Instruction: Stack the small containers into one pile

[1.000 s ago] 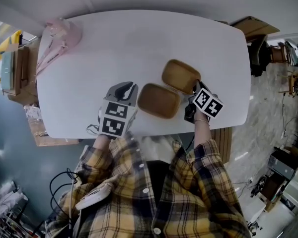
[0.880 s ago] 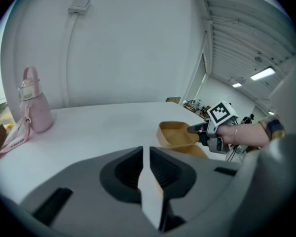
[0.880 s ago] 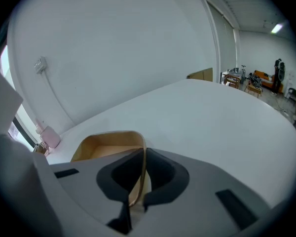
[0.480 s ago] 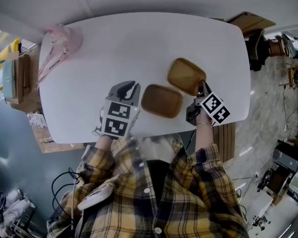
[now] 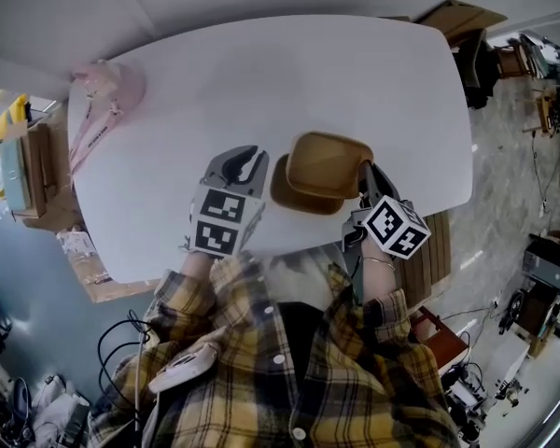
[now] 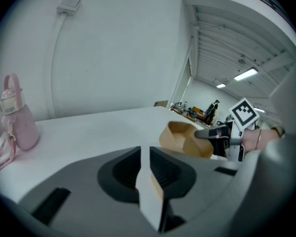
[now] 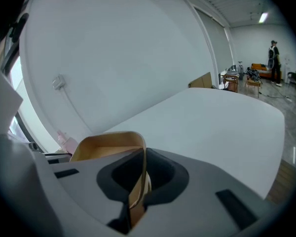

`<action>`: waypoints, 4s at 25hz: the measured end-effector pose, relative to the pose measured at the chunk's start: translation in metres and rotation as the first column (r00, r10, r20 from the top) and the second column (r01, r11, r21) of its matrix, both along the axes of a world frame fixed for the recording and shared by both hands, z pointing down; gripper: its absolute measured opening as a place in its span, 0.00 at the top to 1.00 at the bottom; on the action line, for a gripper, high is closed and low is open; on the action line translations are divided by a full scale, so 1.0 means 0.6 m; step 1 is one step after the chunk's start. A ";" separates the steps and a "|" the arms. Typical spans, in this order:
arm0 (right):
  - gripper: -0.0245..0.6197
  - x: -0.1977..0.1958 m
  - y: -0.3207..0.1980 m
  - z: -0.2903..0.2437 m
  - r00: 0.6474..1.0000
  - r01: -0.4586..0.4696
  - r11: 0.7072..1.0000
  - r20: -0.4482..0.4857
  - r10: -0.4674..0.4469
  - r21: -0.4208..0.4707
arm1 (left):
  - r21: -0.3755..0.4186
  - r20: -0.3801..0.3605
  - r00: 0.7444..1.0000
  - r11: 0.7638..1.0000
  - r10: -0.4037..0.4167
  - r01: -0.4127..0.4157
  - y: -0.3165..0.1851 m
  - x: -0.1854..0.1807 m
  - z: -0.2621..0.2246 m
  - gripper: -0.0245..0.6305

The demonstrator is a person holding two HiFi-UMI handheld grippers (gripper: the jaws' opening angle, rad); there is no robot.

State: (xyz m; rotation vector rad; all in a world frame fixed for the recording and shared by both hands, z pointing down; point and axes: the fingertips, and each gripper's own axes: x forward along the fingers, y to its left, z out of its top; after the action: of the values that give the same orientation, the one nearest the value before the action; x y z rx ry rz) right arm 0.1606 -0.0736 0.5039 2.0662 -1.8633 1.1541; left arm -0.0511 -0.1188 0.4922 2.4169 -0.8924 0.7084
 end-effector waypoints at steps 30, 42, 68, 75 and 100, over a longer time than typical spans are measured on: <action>0.92 -0.044 0.072 0.066 0.987 0.067 0.984 -0.134 -0.090 -0.166 | -0.107 0.025 0.978 0.973 0.206 -0.202 0.055 0.040 0.078 0.78; 0.86 -0.035 0.068 0.086 0.987 0.106 0.984 -0.102 -0.121 -0.141 | -0.115 0.053 0.970 0.966 0.239 -0.232 0.066 0.054 0.102 0.78; 0.75 -0.023 0.038 0.055 0.947 0.315 0.947 -0.040 -0.318 -0.070 | -0.015 0.154 0.986 0.998 0.064 -0.063 0.044 0.060 0.070 0.70; 0.75 -0.057 -0.032 -0.056 0.879 0.475 0.876 -0.097 -0.468 0.082 | 0.025 -0.001 0.996 0.996 -0.089 0.089 0.021 0.060 -0.023 0.70; 0.89 -0.230 -0.112 -0.460 0.670 0.737 0.438 -0.469 -0.575 0.515 | 0.444 -0.301 0.922 0.820 -0.243 0.361 -0.012 0.018 -0.415 0.85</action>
State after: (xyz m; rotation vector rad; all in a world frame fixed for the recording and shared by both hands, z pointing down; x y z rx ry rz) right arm 0.0228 -0.1408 0.2278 1.2370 -2.8277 -0.0078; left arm -0.0403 -0.1260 0.2433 2.6096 -1.4575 0.0673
